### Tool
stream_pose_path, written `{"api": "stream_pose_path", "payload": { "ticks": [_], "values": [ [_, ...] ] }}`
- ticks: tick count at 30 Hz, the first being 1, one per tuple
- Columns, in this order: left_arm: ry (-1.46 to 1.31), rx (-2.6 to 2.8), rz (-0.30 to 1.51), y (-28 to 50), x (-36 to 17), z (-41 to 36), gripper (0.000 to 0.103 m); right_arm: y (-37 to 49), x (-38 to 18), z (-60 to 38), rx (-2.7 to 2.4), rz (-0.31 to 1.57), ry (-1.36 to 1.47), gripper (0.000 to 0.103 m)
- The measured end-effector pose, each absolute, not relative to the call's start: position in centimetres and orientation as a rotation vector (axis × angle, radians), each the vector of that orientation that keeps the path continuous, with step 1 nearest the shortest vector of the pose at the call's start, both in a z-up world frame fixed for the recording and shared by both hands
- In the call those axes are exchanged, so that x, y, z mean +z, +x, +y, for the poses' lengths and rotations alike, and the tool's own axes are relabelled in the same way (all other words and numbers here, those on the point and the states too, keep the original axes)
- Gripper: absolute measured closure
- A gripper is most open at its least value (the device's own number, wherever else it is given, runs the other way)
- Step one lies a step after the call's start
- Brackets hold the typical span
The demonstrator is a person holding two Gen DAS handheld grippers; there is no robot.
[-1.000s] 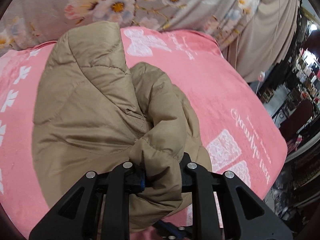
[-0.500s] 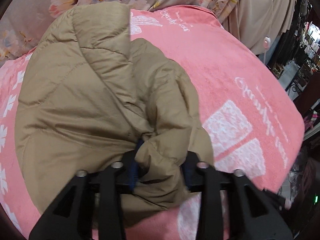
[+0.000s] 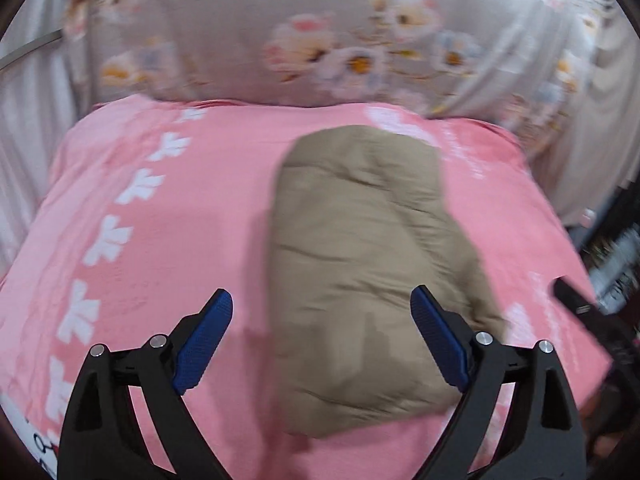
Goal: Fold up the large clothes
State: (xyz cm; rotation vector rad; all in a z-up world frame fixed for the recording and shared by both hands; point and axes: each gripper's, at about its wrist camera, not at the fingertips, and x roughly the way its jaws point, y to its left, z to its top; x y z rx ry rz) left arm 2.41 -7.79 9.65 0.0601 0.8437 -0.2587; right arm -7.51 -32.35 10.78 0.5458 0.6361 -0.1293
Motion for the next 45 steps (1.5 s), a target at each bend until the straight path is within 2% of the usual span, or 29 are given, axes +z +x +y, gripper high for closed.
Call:
{"api": "stream_pose_path", "payload": {
  "ticks": [4, 10, 12, 13, 14, 17, 21, 22, 26, 29, 31, 32, 34, 36, 37, 38, 41, 43, 45],
  "values": [
    [0.084, -0.150, 0.844, 4.4, 8.5, -6.6, 0.016, -1.9, 10.4, -30.5, -0.091, 0.676, 0.565, 0.038],
    [0.077, -0.129, 0.851, 5.7, 7.9, -6.2, 0.016, 4.6, 5.6, -30.4, -0.152, 0.836, 0.579, 0.038],
    [0.079, -0.132, 0.856, 5.9, 7.7, -6.7, 0.016, 5.4, 4.6, -30.1, -0.143, 0.857, 0.564, 0.052],
    [0.079, -0.137, 0.861, 6.1, 7.5, -7.0, 0.016, 5.4, 4.2, -29.9, -0.110, 0.855, 0.573, 0.086],
    [0.082, -0.142, 0.866, 6.2, 7.4, -7.3, 0.016, 5.4, 3.9, -30.0, -0.081, 0.854, 0.586, 0.093],
    [0.085, -0.154, 0.867, 6.4, 7.4, -8.2, 0.016, 3.6, 4.8, -31.0, -0.098, 0.794, 0.571, 0.098],
    [0.102, -0.186, 0.866, 6.3, 7.4, -9.9, 0.017, 0.9, 6.4, -33.2, -0.167, 0.738, 0.532, 0.098],
    [0.106, -0.194, 0.866, 6.3, 7.4, -10.4, 0.018, 0.3, 6.4, -34.0, -0.195, 0.740, 0.518, 0.103],
    [0.124, -0.236, 0.866, 6.4, 7.1, -13.3, 0.018, -1.2, 5.1, -36.8, -0.401, 0.762, 0.406, 0.103],
    [0.150, -0.253, 0.873, 6.5, 6.3, -15.7, 0.018, -2.4, 2.9, -39.8, -0.336, 0.796, 0.573, 0.103],
    [0.163, -0.258, 0.881, 6.6, 5.8, -16.8, 0.018, -3.2, 3.4, -40.1, -0.314, 0.781, 0.587, 0.100],
    [0.166, -0.258, 0.883, 6.7, 5.7, -17.0, 0.018, -3.5, 4.0, -39.8, -0.297, 0.772, 0.582, 0.090],
    [0.170, -0.251, 0.888, 6.8, 5.5, -17.3, 0.018, -3.4, 5.4, -38.6, -0.251, 0.760, 0.553, 0.087],
    [0.160, -0.235, 0.894, 7.0, 5.5, -16.9, 0.018, -2.6, 6.2, -37.0, -0.180, 0.777, 0.526, 0.071],
    [0.157, -0.228, 0.894, 7.1, 5.6, -16.6, 0.018, -2.2, 6.4, -36.1, -0.156, 0.788, 0.512, 0.058],
    [0.155, -0.216, 0.892, 7.2, 5.6, -16.2, 0.018, -1.7, 6.4, -35.1, -0.126, 0.804, 0.490, 0.053],
    [0.137, -0.160, 0.890, 8.0, 5.8, -14.2, 0.018, 0.3, 5.5, -32.2, -0.059, 0.884, 0.412, 0.046],
    [0.121, -0.142, 0.901, 8.4, 5.7, -13.2, 0.018, 1.8, 4.3, -30.5, -0.010, 0.945, 0.363, 0.046],
    [0.103, -0.139, 0.917, 8.8, 5.5, -12.4, 0.018, 2.6, 3.2, -29.6, 0.030, 0.969, 0.335, 0.083]
  ]
}}
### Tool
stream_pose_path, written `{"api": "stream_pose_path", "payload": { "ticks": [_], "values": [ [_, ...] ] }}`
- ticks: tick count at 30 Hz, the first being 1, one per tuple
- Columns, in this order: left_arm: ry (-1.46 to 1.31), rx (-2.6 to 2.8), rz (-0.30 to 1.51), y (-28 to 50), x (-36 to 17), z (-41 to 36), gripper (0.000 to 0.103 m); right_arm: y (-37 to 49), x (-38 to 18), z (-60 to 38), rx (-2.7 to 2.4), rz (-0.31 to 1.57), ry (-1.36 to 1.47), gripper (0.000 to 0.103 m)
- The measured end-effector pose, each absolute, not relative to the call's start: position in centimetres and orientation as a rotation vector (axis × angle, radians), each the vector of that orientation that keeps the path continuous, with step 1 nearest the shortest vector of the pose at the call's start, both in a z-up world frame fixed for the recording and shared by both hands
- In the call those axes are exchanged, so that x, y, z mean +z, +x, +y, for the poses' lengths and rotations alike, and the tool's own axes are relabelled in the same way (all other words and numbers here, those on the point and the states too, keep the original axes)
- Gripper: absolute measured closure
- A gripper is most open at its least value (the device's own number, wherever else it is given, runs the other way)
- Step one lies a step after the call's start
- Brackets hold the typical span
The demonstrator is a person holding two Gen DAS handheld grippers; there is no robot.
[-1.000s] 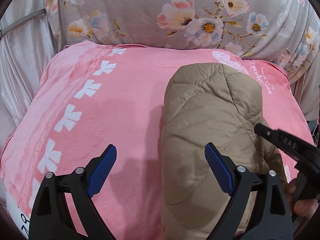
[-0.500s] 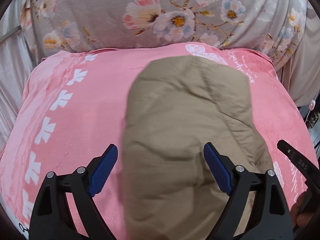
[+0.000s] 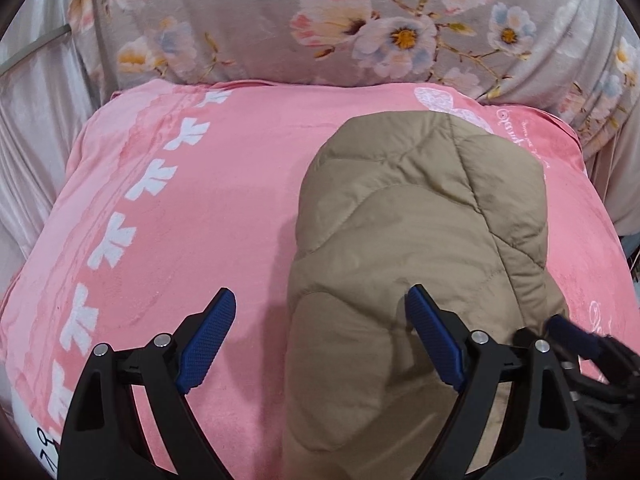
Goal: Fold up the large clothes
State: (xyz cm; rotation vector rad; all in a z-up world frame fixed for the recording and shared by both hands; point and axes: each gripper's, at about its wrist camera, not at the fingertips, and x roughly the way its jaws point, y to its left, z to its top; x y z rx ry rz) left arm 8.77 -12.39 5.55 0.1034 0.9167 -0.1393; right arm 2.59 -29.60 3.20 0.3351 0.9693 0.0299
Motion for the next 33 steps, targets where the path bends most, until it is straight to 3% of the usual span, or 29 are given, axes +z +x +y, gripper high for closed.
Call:
{"api": "stream_pose_path", "payload": {
  "ticks": [1, 2, 5, 12, 24, 33],
  "values": [
    [0.095, -0.143, 0.925, 8.9, 5.5, -12.1, 0.018, 2.8, 2.9, -29.5, 0.045, 0.977, 0.338, 0.094],
    [0.089, -0.150, 0.931, 8.9, 5.5, -12.0, 0.018, 2.3, 3.2, -29.7, 0.034, 0.963, 0.328, 0.098],
    [0.082, -0.185, 0.935, 8.9, 5.8, -12.2, 0.018, -0.2, 4.5, -31.0, -0.052, 0.909, 0.278, 0.101],
    [0.122, -0.291, 0.951, 8.3, 4.7, -16.4, 0.018, -4.0, 1.0, -35.7, -0.276, 0.971, 0.274, 0.101],
    [0.186, -0.321, 0.950, 7.5, 2.6, -20.8, 0.016, -2.8, -3.2, -35.8, -0.387, 1.018, 0.233, 0.098],
    [0.191, -0.310, 0.965, 8.3, 0.4, -21.4, 0.007, -2.3, -3.9, -37.2, -0.347, 1.017, 0.317, 0.096]
  ]
}}
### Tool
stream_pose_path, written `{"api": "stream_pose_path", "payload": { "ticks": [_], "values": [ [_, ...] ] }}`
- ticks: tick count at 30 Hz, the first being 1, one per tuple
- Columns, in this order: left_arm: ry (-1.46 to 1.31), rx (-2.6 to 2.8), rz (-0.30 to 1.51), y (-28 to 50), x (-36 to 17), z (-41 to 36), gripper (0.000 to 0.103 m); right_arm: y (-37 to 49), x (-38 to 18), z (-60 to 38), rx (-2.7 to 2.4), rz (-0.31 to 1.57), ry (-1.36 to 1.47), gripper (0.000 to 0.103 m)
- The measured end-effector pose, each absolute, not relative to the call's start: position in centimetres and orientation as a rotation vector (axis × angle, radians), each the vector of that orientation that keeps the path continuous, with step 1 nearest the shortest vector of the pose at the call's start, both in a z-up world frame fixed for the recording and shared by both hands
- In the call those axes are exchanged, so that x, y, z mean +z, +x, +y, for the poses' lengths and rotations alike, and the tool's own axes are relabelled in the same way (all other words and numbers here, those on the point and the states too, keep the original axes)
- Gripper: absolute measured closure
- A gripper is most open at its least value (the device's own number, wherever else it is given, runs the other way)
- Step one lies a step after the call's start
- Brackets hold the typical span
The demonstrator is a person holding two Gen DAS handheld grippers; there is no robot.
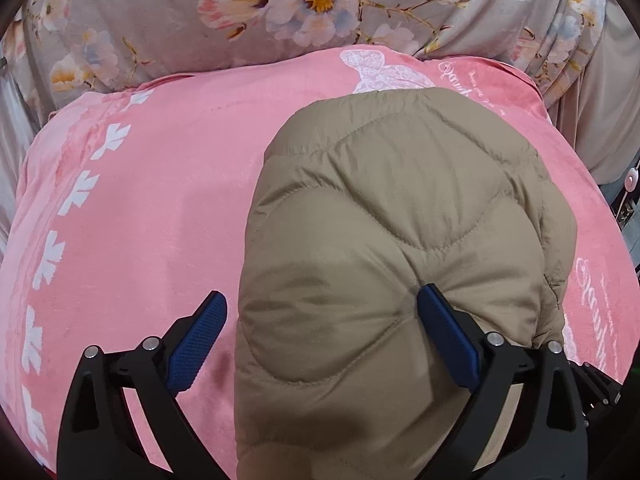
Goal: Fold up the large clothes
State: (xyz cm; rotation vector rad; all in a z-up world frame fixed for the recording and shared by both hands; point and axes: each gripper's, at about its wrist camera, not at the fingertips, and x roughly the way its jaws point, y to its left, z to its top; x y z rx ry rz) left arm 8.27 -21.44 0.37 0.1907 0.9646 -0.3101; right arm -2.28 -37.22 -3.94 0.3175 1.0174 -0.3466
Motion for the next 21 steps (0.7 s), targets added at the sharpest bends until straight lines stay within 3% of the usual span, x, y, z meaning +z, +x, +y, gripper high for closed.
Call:
{"api": "stream_pose_path", "payload": {
  "ticks": [6, 21],
  "values": [
    [0.159, -0.333, 1.016, 9.6, -1.3, -21.3, 0.005, -2.3, -4.5, -37.8, -0.327, 1.008, 0.357, 0.095],
    [0.213, -0.301, 0.940, 9.4, -3.4, -22.5, 0.005, -1.6, -5.0, -38.3, -0.311, 0.975, 0.418, 0.094]
  ]
}}
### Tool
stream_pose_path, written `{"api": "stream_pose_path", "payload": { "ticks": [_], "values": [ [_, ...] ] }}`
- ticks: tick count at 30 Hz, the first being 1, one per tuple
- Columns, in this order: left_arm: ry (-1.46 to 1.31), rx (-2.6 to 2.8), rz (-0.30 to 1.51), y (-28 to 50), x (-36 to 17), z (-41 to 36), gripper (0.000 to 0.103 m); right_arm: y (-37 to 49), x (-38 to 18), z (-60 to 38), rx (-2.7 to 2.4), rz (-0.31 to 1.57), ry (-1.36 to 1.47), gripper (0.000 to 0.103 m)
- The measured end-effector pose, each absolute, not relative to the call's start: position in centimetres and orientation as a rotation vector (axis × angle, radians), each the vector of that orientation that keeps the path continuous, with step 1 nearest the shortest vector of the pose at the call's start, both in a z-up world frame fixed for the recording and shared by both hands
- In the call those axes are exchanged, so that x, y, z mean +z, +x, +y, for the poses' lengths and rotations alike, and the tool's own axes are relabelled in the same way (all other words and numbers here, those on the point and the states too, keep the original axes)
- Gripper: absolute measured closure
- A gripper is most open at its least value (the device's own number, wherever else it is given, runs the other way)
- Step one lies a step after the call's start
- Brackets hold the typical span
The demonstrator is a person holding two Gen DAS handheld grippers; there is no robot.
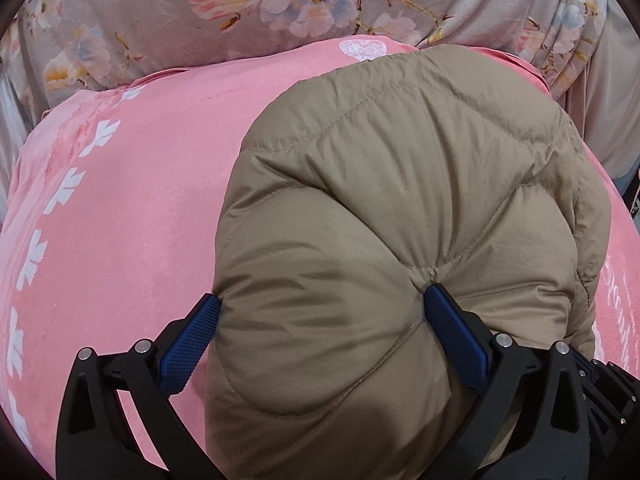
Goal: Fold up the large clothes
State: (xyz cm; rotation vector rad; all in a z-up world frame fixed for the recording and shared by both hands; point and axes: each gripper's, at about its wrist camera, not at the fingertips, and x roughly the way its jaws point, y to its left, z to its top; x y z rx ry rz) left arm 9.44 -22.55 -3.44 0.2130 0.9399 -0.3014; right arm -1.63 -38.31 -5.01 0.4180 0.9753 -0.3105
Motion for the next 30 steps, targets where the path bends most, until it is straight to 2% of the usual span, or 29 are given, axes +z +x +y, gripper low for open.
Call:
{"api": "stream_pose_path", "payload": {
  "ticks": [3, 6, 9, 11, 12, 14, 15, 19, 21, 22, 23, 25, 30],
  "values": [
    [0.216, -0.296, 0.936, 9.3, -3.4, -22.7, 0.005, -1.7, -4.8, -38.4, -0.306, 0.979, 0.421, 0.093],
    [0.226, -0.296, 0.930, 9.1, -3.0, -22.6, 0.005, -2.0, -3.2, -38.5, -0.355, 1.026, 0.411, 0.086],
    [0.249, -0.285, 0.925, 8.9, -2.4, -22.6, 0.005, -2.3, -0.6, -38.8, -0.359, 1.001, 0.413, 0.073],
    [0.258, -0.278, 0.933, 8.9, -1.8, -22.6, 0.005, -2.3, 1.3, -39.6, -0.340, 0.944, 0.454, 0.058],
    [0.258, -0.277, 0.943, 8.9, -1.4, -22.5, 0.005, -2.1, 2.1, -40.0, -0.343, 0.923, 0.462, 0.055],
    [0.235, -0.286, 0.961, 9.0, 0.0, -22.2, 0.005, -1.1, 3.4, -40.8, -0.371, 0.888, 0.458, 0.043],
    [0.213, -0.293, 0.950, 9.2, 1.1, -21.9, 0.005, -0.6, 3.7, -41.0, -0.376, 0.883, 0.455, 0.042],
    [0.175, -0.272, 0.877, 10.5, 4.6, -21.2, 0.005, 2.8, 2.8, -43.1, -0.332, 0.880, 0.572, 0.043],
    [0.168, -0.266, 0.872, 11.8, 5.2, -21.3, 0.005, 4.2, 1.6, -43.6, -0.340, 0.901, 0.586, 0.058],
    [0.173, -0.259, 0.882, 12.7, 4.9, -21.6, 0.005, 4.9, 0.8, -43.5, -0.367, 0.916, 0.565, 0.073],
    [0.179, -0.254, 0.901, 13.5, 4.4, -21.9, 0.005, 5.3, 0.1, -43.5, -0.380, 0.923, 0.554, 0.082],
    [0.183, -0.248, 0.947, 14.8, 2.7, -22.5, 0.005, 5.6, -1.1, -43.6, -0.402, 0.930, 0.541, 0.088],
    [0.166, -0.237, 0.950, 15.0, -0.1, -23.4, 0.005, 5.7, -3.5, -43.5, -0.429, 0.947, 0.481, 0.089]
  ]
}}
